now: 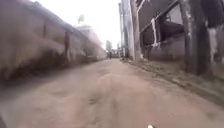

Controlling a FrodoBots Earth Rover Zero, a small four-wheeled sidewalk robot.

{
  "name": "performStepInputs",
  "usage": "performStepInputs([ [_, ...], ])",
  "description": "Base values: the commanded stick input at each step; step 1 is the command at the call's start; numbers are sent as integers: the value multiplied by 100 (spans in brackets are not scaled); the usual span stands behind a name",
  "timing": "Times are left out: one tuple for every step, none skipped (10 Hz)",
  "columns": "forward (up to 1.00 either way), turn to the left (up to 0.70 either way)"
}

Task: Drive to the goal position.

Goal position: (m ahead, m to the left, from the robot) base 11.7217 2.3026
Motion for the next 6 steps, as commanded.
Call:
performStepInputs([
  [50, 0],
  [50, 0],
  [50, 0],
  [50, 0],
  [50, 0],
  [50, 0],
])
